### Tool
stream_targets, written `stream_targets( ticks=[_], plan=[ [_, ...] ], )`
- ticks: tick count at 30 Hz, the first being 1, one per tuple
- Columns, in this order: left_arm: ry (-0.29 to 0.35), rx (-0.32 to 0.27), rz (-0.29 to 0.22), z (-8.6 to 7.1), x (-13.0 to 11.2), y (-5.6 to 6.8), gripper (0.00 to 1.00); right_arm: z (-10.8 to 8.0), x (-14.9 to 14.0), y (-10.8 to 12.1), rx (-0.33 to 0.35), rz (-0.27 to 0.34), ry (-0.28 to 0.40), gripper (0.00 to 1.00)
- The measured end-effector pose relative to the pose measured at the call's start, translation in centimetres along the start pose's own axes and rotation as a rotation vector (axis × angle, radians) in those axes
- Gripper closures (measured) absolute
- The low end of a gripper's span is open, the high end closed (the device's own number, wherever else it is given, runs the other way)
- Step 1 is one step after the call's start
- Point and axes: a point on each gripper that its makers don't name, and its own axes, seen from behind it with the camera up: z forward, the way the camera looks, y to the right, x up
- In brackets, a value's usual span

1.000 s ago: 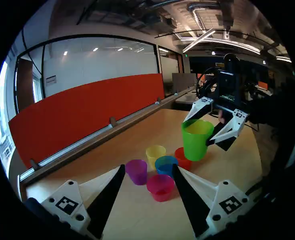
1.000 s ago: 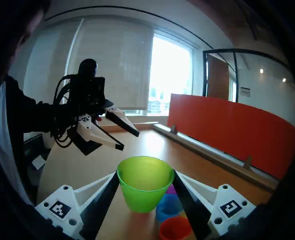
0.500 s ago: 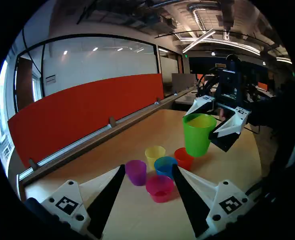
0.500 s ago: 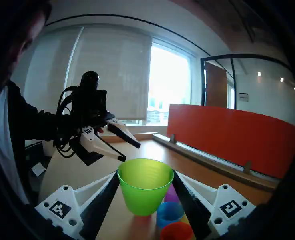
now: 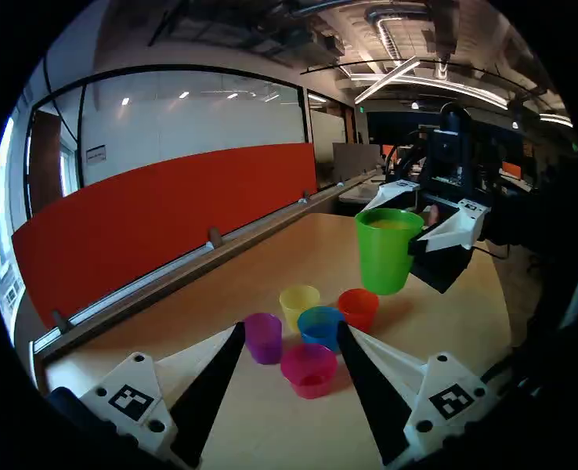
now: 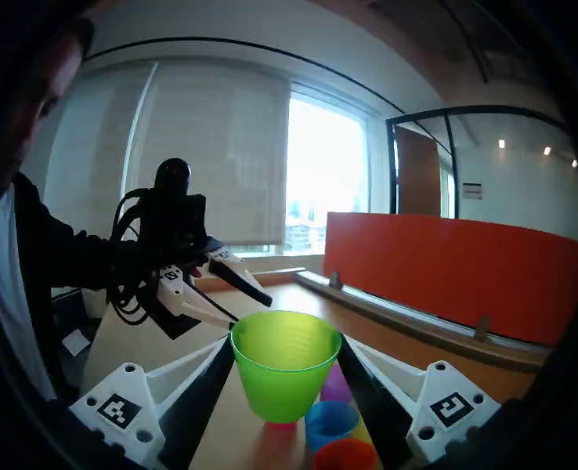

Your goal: Pour water

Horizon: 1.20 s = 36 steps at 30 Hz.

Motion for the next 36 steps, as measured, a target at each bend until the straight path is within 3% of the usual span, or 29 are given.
stream_targets(
  ticks=[26,36],
  plan=[
    [-0.072,-0.070,0.036,3.4,-1.4,1.1,0.14,-2.8,0.3,0.0,-0.037,-0.009,-0.026,0.07],
    [-0.101,-0.112,0.058,5.3,-1.9,1.9,0.14,-4.2,0.6,0.7,-0.082,-0.011,-0.027,0.06]
  ],
)
